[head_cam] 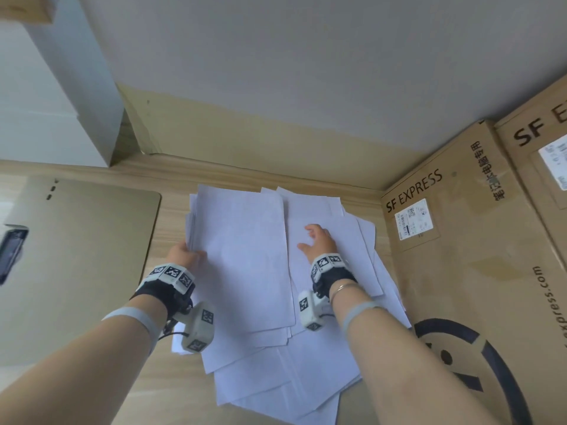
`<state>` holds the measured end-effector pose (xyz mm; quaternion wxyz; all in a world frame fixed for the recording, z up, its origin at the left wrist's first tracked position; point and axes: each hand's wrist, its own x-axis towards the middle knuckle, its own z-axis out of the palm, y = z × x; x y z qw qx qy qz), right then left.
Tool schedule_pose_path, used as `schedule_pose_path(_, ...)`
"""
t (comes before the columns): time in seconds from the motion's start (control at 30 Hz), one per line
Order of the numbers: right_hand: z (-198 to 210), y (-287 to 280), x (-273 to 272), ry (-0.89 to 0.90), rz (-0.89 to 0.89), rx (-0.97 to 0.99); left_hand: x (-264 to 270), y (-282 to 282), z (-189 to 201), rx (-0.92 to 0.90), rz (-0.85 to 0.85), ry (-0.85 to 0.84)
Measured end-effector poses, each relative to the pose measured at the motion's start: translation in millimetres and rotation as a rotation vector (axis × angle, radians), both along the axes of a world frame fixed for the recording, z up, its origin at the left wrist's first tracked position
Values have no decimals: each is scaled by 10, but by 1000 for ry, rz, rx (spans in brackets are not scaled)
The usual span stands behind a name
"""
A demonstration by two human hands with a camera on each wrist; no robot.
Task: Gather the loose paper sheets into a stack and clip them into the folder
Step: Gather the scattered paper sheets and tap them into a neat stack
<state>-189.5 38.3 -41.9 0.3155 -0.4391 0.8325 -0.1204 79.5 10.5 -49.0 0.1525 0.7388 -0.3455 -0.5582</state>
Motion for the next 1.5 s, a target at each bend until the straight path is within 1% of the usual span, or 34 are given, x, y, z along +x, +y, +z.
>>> schedule_pose_path(0.1,67,-229,-305,213,190,184,60,-24,-16,14,20,-3)
schedule_pose_path(0.23,76,-407,-439,328,392,348,107,-38,-49,21,45,-5)
schedule_pose_path(0.37,54,-432,-460,420,474,438,83,-52,-68,30,60,8)
schedule_pose_path(0.5,91,-351,-528,493,502,409,38,-80,-50,34,66,36)
schedule_pose_path(0.53,95,-313,-546,502,514,424,25,-86,-40,33,62,38)
schedule_pose_path(0.6,110,-247,-585,464,513,478,5,-95,-28,22,55,37)
schedule_pose_path(0.7,164,-189,-688,373,409,527,-3,-93,-28,19,44,36)
schedule_pose_path(0.77,222,-129,-790,324,240,535,5,-93,-20,21,39,40)
schedule_pose_path(0.87,245,9,-914,192,-47,472,26,-99,-18,18,51,58)
schedule_pose_path(0.97,195,107,-797,101,-205,411,34,-94,-24,16,57,63)
schedule_pose_path(1.03,132,136,-653,104,-257,375,18,-79,-35,13,57,74)
schedule_pose_path(1.13,33,183,-510,142,-273,339,-3,-50,-46,12,44,54)
schedule_pose_path(1.23,-12,244,-485,54,-326,207,-6,-23,-58,14,49,55)
schedule_pose_path(1.3,24,291,-500,14,-387,99,-9,-6,-72,14,37,51)
schedule_pose_path(1.43,207,397,-626,63,-385,95,-7,36,-47,30,19,42)
schedule_pose_path(1.5,312,475,-780,49,-438,37,-1,41,-27,39,17,39)
